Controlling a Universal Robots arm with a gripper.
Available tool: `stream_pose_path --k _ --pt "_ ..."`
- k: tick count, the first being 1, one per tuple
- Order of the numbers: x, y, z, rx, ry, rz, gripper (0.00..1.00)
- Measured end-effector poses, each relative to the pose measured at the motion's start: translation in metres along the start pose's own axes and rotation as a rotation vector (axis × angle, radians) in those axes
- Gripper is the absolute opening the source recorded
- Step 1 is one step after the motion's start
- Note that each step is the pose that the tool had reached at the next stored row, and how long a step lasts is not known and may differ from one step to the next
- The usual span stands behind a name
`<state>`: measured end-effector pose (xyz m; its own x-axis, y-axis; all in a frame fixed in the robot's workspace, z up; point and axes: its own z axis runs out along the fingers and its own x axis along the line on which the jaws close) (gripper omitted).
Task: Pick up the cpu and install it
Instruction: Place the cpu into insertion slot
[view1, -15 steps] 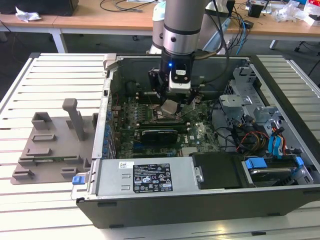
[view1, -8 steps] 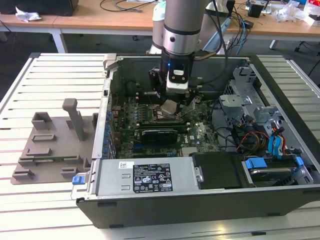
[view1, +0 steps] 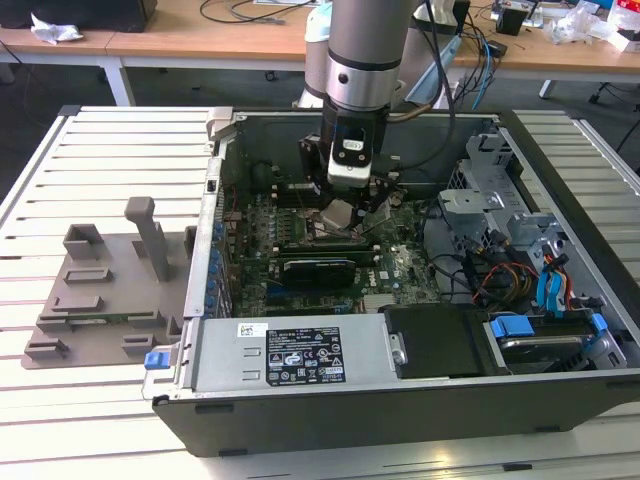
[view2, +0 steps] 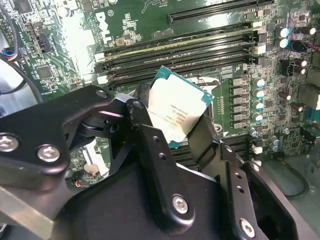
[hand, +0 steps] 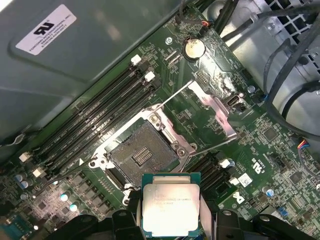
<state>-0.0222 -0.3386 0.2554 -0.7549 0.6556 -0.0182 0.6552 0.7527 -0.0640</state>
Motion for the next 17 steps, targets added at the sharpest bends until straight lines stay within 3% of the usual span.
stream_pose_path --k 8,17 --pt "0.0000 0.0000 0.0003 0.0029 0.0035 0.076 0.55" --pt "0.0000 0.0000 0.0006 0.0045 0.0062 0.126 0.55"
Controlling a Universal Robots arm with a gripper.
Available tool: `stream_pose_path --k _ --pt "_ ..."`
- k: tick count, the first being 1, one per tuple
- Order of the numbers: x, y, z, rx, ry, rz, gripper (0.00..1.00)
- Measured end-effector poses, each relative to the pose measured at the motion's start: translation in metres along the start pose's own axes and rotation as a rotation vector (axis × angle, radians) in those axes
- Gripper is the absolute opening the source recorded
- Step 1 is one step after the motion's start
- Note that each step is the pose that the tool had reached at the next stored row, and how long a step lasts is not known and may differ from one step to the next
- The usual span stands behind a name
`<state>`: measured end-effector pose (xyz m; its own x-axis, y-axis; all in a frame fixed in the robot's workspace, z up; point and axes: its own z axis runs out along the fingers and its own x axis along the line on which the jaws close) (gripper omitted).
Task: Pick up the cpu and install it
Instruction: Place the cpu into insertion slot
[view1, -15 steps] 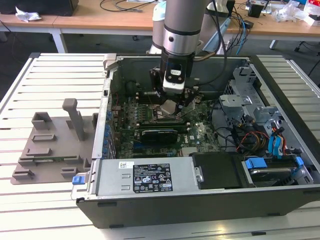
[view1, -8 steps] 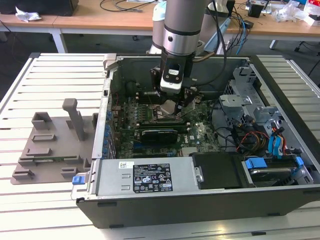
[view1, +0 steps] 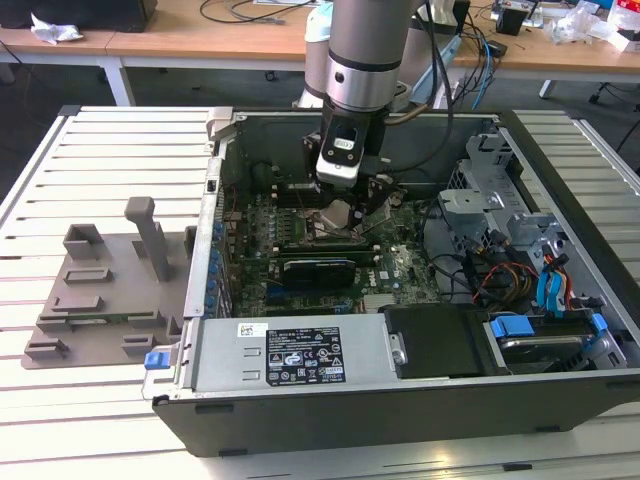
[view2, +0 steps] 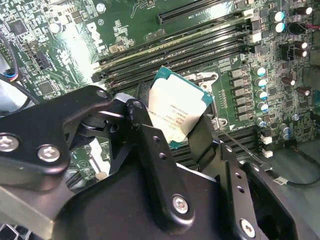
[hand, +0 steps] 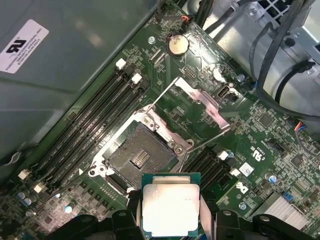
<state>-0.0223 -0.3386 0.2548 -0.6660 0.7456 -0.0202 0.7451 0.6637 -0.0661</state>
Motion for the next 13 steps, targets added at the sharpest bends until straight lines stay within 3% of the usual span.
stream_pose_path --k 13 --pt "0.0000 0.0001 0.0008 0.0030 0.0057 0.101 0.55"
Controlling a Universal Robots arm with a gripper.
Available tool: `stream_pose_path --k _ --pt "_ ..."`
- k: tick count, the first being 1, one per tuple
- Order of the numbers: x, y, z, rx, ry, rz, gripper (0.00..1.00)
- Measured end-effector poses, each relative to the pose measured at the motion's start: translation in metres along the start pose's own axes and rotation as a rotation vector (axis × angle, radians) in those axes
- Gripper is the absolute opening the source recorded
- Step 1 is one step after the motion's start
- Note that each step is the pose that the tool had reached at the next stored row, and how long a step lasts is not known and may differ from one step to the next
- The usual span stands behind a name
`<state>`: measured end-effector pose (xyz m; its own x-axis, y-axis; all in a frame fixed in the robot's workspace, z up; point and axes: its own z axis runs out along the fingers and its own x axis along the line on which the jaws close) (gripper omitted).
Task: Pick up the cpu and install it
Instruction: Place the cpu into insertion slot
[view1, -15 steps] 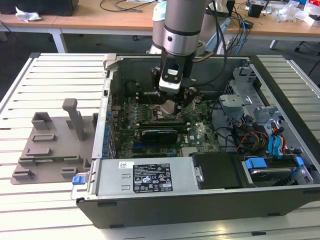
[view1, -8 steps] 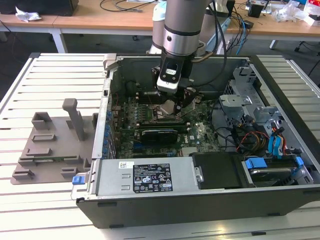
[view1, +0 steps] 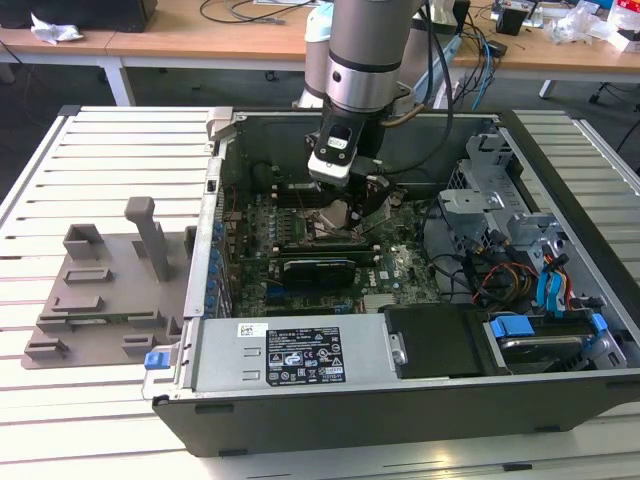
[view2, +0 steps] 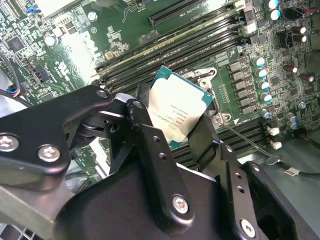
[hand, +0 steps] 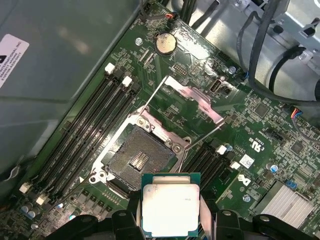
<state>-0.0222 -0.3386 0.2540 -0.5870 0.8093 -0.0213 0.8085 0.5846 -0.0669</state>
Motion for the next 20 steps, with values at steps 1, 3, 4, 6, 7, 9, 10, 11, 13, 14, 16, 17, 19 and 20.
stream_pose_path --k 1,3,4,6,7,9,10,11,13,14,16,17,19,20 --pt "0.0000 0.0000 0.0000 0.0002 0.0002 0.004 0.55" --pt "0.0000 0.0000 0.0001 0.0005 0.0008 0.015 0.55" --pt "0.0000 0.0000 0.0001 0.0007 0.0012 0.023 0.55" --pt "0.0000 0.0000 0.0002 0.0013 0.0023 0.043 0.55" --pt "0.0000 0.0000 0.0003 0.0016 0.0026 0.049 0.55" --pt "0.0000 0.0000 0.0004 0.0021 0.0034 0.065 0.55" --pt "0.0000 0.0000 0.0004 0.0023 0.0036 0.069 0.55" --pt "0.0000 0.0000 0.0004 0.0024 0.0038 0.073 0.55" --pt "0.0000 0.0000 0.0005 0.0030 0.0048 0.093 0.55" --pt "0.0000 0.0000 0.0006 0.0033 0.0054 0.103 0.55" --pt "0.0000 0.0001 0.0007 0.0038 0.0063 0.120 0.55" --pt "0.0000 0.0000 0.0007 0.0040 0.0067 0.127 0.55" --pt "0.0000 0.0001 0.0008 0.0045 0.0076 0.143 0.55" --pt "0.0000 0.0001 0.0009 0.0048 0.0081 0.152 0.55"
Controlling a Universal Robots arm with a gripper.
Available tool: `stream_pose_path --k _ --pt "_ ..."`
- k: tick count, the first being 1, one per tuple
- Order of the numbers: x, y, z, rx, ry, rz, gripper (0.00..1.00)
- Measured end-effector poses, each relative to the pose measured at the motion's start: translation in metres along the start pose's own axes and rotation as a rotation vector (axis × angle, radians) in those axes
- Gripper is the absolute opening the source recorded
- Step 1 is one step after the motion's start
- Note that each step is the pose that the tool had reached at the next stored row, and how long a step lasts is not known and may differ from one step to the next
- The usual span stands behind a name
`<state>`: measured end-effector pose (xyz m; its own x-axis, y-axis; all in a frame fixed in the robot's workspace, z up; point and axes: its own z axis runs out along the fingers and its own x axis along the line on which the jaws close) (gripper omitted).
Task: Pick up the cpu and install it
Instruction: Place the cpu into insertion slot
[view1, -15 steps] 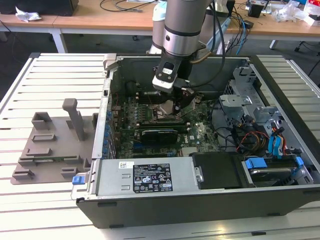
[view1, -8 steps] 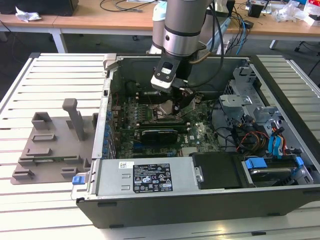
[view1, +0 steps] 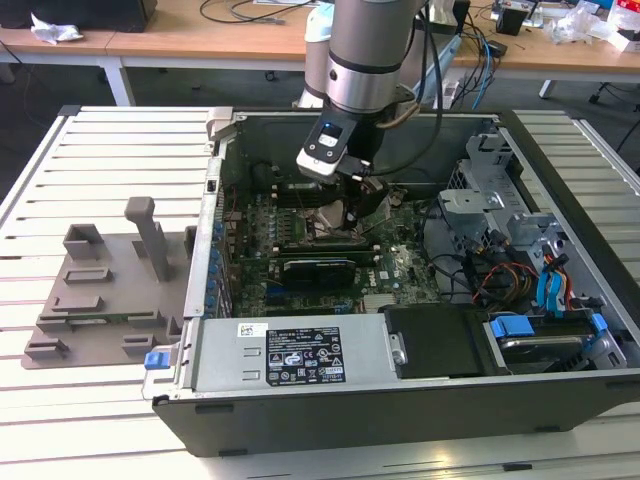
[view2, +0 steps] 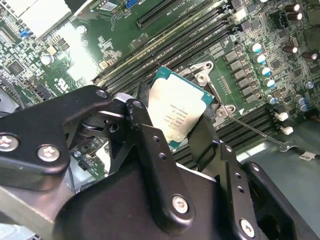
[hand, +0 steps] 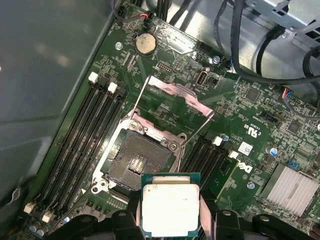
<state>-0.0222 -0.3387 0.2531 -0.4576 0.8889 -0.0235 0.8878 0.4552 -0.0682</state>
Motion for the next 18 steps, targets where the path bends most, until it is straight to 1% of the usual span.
stream_pose_path --k 5,12,18 --pt "0.0000 0.0000 0.0003 0.0015 0.0023 0.045 0.55" --pt "0.0000 0.0000 0.0005 0.0029 0.0043 0.086 0.55" --pt "0.0000 0.0001 0.0007 0.0045 0.0064 0.133 0.55"
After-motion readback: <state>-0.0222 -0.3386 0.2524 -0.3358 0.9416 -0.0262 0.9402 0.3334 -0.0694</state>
